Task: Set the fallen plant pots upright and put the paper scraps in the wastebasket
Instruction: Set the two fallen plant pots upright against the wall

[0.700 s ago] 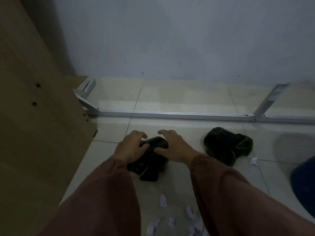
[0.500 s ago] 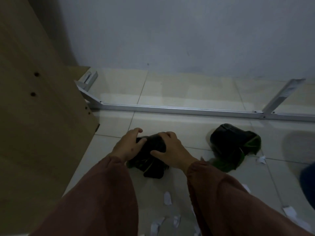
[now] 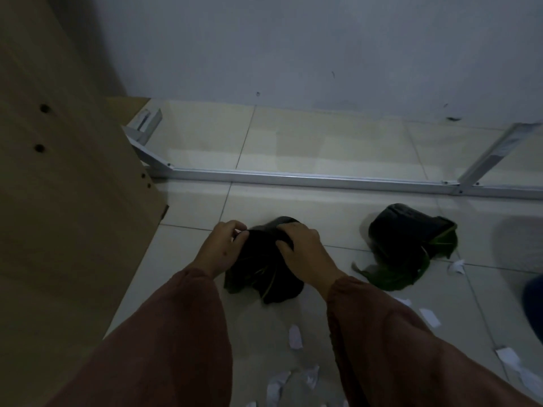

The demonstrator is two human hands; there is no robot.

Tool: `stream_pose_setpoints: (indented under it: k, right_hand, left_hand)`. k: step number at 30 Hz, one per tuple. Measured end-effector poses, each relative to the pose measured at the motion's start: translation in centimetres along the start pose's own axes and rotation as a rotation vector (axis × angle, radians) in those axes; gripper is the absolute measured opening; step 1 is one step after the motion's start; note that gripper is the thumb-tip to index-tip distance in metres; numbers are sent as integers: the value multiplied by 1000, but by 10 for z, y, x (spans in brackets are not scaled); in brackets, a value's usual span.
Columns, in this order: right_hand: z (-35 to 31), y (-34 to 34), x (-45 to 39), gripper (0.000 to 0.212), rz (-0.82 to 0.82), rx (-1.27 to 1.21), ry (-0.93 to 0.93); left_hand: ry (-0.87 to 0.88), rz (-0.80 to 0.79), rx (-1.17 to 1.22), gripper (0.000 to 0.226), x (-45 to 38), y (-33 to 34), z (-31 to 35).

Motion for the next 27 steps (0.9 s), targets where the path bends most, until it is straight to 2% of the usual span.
stream_pose_setpoints:
  k: [7,11,18,20,22,25,27]
  right_hand:
    - [8,-13,-17,23,103,-195,1]
    - [18,-9,-19,22,117,-380,65]
    - [41,2,-17,21,145,-641,216]
    - [50,7,-14,22,160,-748,293]
    - [57,12,-11,26,160,-830,346]
    - [63,18,-7,26,157,-901,397]
    - [66,20,-6,25,172,-924,421]
  left_hand:
    - [2,-10,251,17,-6,-14,2]
    - [-97,-14,426,19,-10,-22,-6]
    - [-155,-40,417,26,-16,-19,-23]
    - [-227,-2,441,26,-16,-18,-32]
    - [-314,37,461,36,-15,-18,-42]
    - [-492,20,442,59,-9,-14,-57]
    - [-581,-18,474,61,-3,-8,-63]
Point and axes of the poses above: each hand's wrist, its own x-axis away from the middle knuckle, its own y-axis out of the palm, z = x × y, the point moved 5 cm from there along -x, towards the middle knuckle, and after that the axes turned 5 degrees about -y, right-handed, at the moved point
